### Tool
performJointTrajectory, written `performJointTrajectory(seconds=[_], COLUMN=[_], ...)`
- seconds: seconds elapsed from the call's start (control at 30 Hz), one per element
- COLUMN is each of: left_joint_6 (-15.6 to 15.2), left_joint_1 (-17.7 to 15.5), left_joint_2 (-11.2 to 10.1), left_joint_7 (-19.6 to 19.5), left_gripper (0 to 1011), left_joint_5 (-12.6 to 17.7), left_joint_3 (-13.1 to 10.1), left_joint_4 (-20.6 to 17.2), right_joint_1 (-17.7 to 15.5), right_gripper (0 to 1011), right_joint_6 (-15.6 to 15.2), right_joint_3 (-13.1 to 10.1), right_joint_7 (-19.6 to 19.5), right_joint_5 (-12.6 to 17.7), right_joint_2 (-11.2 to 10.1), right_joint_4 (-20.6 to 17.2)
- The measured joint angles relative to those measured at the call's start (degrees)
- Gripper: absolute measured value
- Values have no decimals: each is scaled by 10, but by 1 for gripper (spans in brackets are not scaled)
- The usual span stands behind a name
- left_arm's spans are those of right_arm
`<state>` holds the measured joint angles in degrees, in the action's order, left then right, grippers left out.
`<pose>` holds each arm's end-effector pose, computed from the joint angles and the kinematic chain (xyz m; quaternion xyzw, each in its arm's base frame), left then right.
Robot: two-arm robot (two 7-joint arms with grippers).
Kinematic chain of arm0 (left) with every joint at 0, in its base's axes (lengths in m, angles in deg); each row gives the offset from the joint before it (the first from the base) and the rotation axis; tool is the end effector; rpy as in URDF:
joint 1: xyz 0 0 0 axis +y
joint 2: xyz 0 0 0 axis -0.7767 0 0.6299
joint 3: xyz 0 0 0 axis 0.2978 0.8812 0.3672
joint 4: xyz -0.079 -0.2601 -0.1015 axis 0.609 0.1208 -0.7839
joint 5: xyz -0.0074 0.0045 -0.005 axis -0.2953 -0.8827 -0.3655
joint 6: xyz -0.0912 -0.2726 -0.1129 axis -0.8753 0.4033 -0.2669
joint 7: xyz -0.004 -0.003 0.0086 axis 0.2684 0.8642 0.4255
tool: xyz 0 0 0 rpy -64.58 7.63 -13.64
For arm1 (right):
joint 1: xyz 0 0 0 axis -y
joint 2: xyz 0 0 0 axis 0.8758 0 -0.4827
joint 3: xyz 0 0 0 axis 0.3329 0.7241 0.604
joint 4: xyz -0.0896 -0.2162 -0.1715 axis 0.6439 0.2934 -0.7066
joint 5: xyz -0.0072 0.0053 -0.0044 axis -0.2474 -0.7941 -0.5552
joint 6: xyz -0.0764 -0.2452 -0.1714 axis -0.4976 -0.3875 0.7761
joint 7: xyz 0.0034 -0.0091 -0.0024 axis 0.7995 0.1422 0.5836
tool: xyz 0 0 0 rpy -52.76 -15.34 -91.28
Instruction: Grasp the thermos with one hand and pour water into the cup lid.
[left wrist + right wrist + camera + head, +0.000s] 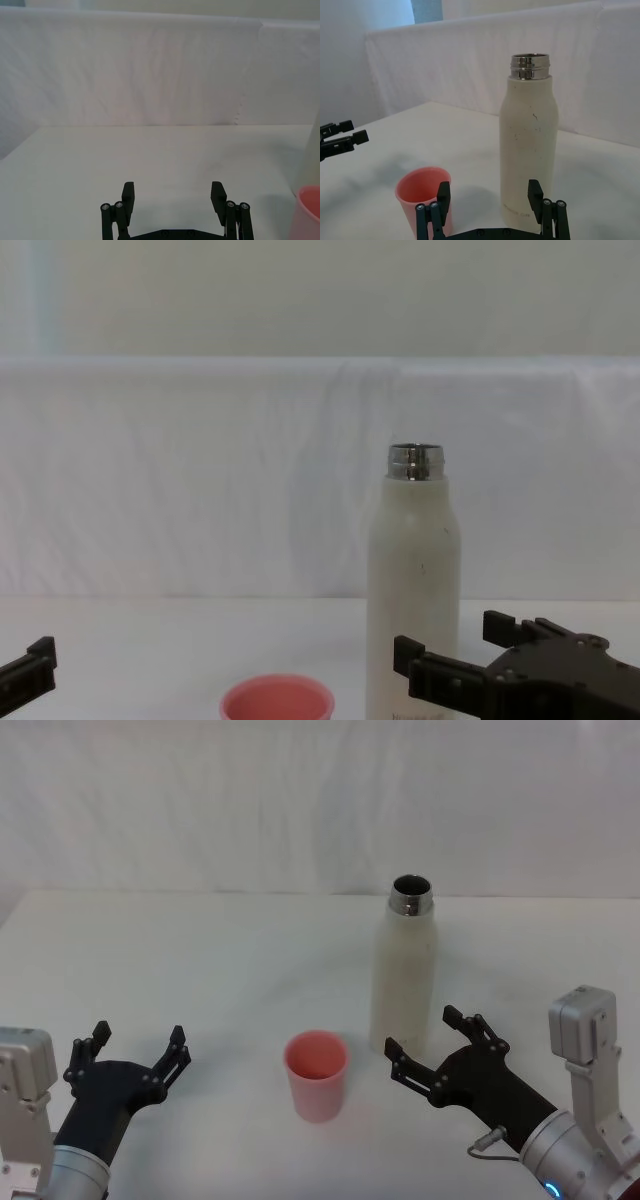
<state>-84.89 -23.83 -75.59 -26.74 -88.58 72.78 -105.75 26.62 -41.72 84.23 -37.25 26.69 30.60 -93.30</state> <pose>0.2530 0.0375 -0.2853 -0.0174 0.0064 0.6616 0.7496 0.2964 0.0380 -0.2756 0.0126 0.0100 -0.4383 0.8987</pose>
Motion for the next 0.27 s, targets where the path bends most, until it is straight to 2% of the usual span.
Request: performJointTrajectory(seconds=[0.27], left_joint_6=[0], left_joint_1=[0], left_joint_2=[0], left_joint_7=[0], left_gripper=[1001], left_joint_5=[0], left_joint_3=[0], left_joint_4=[0], right_joint_1=[0], right_gripper=[1002], right_joint_6=[-1], right_joint_3=[0], right_joint_7=[0], right_joint_5=[0], right_joint_2=[0], right_joint_4=[0])
